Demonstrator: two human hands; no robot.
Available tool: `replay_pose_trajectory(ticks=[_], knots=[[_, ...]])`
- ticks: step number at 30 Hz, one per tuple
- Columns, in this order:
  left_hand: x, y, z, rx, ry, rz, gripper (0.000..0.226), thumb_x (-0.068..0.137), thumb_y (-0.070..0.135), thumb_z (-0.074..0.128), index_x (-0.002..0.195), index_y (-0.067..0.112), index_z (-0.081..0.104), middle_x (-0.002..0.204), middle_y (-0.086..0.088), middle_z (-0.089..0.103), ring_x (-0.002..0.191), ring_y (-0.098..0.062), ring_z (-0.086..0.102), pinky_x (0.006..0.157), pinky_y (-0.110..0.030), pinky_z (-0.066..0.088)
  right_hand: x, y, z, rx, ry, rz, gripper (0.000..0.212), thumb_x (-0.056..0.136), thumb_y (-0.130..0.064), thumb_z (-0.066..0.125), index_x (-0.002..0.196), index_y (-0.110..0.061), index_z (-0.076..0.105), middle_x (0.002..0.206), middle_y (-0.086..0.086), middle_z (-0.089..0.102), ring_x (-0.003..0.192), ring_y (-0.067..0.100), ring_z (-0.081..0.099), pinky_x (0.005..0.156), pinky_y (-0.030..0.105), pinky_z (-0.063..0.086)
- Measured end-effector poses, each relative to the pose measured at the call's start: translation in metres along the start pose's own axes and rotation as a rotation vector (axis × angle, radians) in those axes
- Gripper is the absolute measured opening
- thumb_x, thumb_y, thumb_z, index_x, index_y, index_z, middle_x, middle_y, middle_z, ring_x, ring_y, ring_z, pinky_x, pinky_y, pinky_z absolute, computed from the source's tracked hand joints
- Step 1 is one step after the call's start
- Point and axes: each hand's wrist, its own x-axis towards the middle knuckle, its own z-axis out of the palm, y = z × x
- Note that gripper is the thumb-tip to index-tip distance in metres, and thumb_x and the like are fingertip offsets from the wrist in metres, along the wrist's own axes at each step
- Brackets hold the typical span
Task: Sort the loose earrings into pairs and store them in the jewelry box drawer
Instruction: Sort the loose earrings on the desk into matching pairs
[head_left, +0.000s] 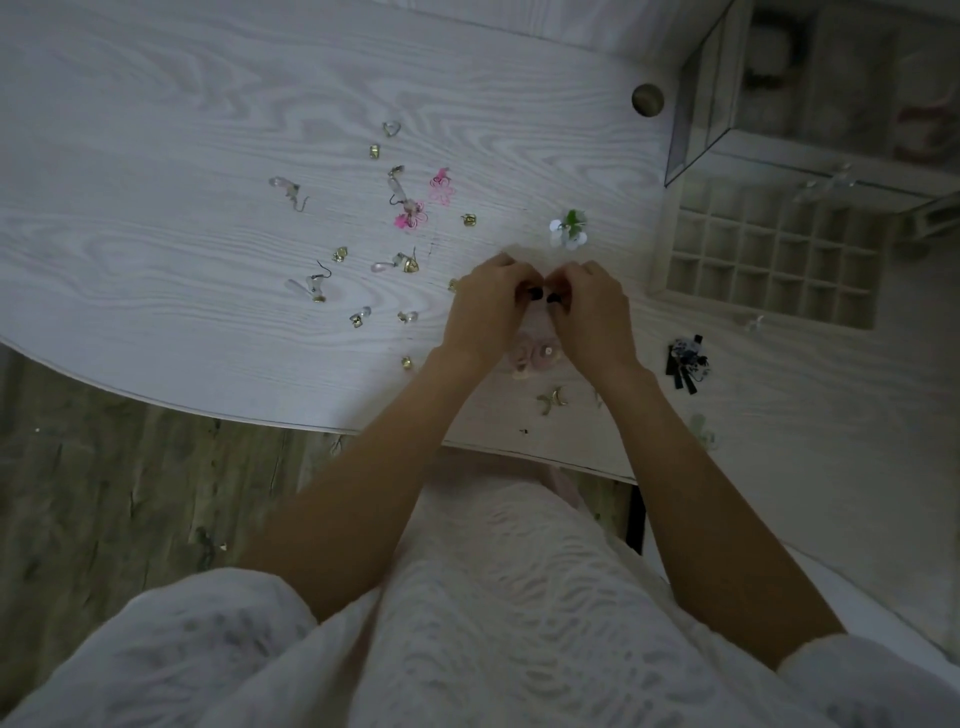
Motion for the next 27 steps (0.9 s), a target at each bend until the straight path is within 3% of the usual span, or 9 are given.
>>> replay_pose_trajectory(ticks=[5,10,13,18,23,27], knots=[[-0.002,0.003,0.005,-0.02,0.009,0.002,0.022,0.082,0.001,0.056,0.096,0.009,0.071,0.088,-0.01,0.072,0.078,-0.026,0.065,0.072,-0.039,0.053,0.0,0.002,0.001,0.091,0.024,0.03,0.035,0.076,0.012,0.05,0.103,-0.007,0.063,0.1,0.013,0.064,0.092,0.026,0.058,0.08,0.039,0.049],[-0.004,0.004,0.004,-0.104,-0.018,-0.049,0.027,0.085,0.001,0.054,0.11,0.007,0.064,0.1,-0.01,0.071,0.092,-0.025,0.066,0.083,-0.041,0.052,0.001,0.0,-0.001,0.15,0.036,0.084,0.039,0.076,0.013,0.05,0.109,-0.005,0.061,0.103,0.014,0.065,0.096,0.024,0.059,0.078,0.021,0.04],[-0.006,0.008,-0.006,-0.151,-0.054,-0.077,0.027,0.089,0.006,0.053,0.114,0.007,0.062,0.105,-0.01,0.07,0.095,-0.023,0.065,0.087,-0.036,0.051,0.001,-0.004,-0.005,0.106,0.029,0.055,0.039,0.078,0.011,0.052,0.113,-0.004,0.06,0.106,0.015,0.063,0.097,0.024,0.059,0.079,0.021,0.04],[-0.013,-0.006,-0.055,-0.052,0.055,-0.044,0.017,0.091,0.02,0.054,0.101,0.012,0.065,0.093,0.0,0.07,0.08,-0.014,0.063,0.071,-0.022,0.041,0.007,-0.026,-0.029,0.088,0.073,-0.088,0.03,0.082,0.004,0.054,0.109,-0.006,0.062,0.105,0.011,0.06,0.092,0.015,0.056,0.082,0.026,0.048],[0.003,-0.063,-0.094,0.069,0.246,-0.212,0.021,0.085,0.033,0.061,0.1,0.019,0.062,0.097,0.005,0.067,0.089,-0.018,0.058,0.07,-0.027,0.041,0.056,-0.063,-0.018,0.089,-0.026,-0.199,0.029,0.083,0.001,0.056,0.107,-0.011,0.064,0.108,0.008,0.061,0.093,0.011,0.054,0.085,0.029,0.049],[0.03,-0.08,-0.09,0.076,0.183,-0.345,0.033,0.076,0.043,0.066,0.098,0.019,0.06,0.1,0.0,0.064,0.095,-0.02,0.056,0.074,-0.034,0.048,0.103,-0.088,0.011,-0.014,-0.144,-0.262,0.036,0.086,-0.002,0.054,0.121,-0.011,0.057,0.123,0.011,0.051,0.111,0.023,0.05,0.093,0.029,0.043]])
